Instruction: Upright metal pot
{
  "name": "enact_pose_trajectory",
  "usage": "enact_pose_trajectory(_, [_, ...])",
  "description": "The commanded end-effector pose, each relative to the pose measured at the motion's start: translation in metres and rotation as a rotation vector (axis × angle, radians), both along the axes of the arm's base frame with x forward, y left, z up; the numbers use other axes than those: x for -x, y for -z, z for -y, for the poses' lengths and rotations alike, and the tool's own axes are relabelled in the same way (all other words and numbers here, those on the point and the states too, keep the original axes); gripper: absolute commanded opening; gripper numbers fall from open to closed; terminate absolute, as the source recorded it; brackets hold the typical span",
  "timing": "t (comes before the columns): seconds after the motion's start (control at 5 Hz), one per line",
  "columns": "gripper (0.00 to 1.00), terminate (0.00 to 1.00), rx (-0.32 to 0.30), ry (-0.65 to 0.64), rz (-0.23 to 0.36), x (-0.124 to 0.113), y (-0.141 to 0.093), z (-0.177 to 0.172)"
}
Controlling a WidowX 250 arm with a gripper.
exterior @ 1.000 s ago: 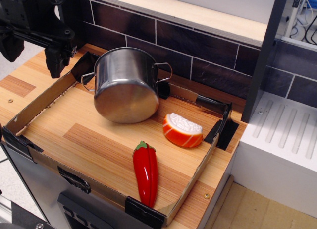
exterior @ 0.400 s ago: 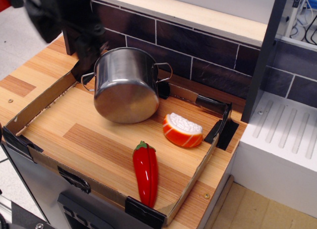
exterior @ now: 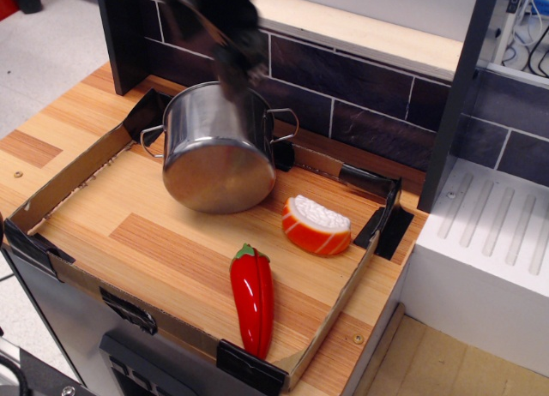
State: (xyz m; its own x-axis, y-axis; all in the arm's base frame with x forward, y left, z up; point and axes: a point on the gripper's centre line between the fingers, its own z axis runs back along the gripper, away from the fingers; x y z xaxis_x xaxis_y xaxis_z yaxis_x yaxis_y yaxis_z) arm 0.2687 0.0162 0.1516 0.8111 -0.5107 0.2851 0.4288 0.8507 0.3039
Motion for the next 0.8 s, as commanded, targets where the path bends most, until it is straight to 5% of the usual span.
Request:
enact_pose_trajectory(0.0, [1.0, 0.0, 0.014, 0.04, -0.023, -0.038, 0.021, 0.011])
enact_pose_trajectory(0.6, [1.0, 0.0, 0.015, 0.11, -0.039, -0.053, 0.052, 0.02])
